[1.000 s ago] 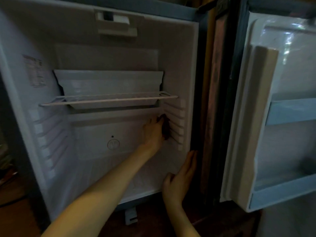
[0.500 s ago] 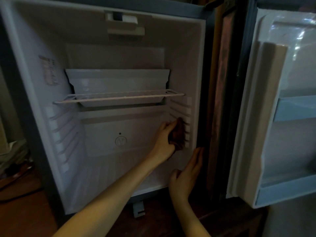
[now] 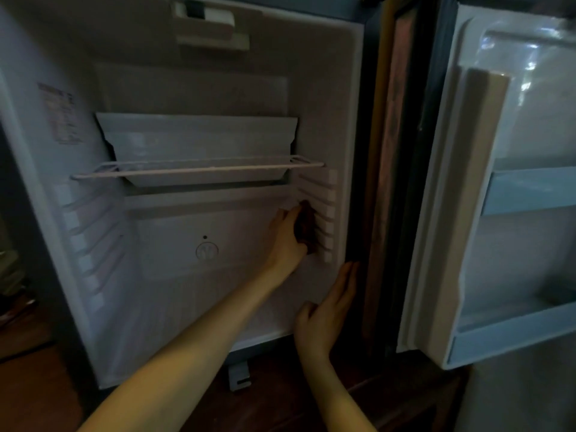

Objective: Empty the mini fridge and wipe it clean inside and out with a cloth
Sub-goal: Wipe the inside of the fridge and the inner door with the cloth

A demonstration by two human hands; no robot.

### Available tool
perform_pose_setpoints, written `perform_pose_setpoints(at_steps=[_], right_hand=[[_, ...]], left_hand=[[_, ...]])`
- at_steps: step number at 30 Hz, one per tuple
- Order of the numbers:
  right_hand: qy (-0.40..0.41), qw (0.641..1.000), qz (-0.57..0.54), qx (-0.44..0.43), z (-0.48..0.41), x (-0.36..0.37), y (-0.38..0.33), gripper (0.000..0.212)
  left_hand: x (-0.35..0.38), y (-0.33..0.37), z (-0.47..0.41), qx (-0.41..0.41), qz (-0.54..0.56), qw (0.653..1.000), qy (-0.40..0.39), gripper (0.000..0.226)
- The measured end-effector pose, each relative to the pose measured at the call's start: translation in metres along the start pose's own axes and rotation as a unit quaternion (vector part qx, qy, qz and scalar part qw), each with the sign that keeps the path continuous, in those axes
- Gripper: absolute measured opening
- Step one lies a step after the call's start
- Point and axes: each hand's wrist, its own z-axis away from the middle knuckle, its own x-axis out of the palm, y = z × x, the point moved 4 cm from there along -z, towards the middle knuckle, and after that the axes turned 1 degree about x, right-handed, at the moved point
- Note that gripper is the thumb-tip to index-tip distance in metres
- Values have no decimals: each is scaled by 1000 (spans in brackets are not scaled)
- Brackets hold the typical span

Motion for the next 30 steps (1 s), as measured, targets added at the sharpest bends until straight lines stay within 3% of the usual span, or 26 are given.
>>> perform_pose_setpoints(at_steps=[5, 10, 16, 24, 30], right_hand=[[-13, 1000, -1, -5, -1, 2, 1, 106], [-13, 1000, -2, -10, 0, 1, 0, 103], [-16, 1000, -17, 2, -1, 0, -1, 106], [-11, 1000, -1, -9, -1, 2, 0, 105], [-19, 1000, -6, 5, 1, 0, -1, 102]], left_hand=[[4, 24, 36, 92, 1, 996, -3, 75], [-2, 24, 57, 165, -94, 982, -13, 74], [2, 4, 61, 98, -116, 988, -22, 73], [6, 10, 51, 133, -117, 984, -6, 66], [6, -10, 18, 22, -128, 991, -36, 69]])
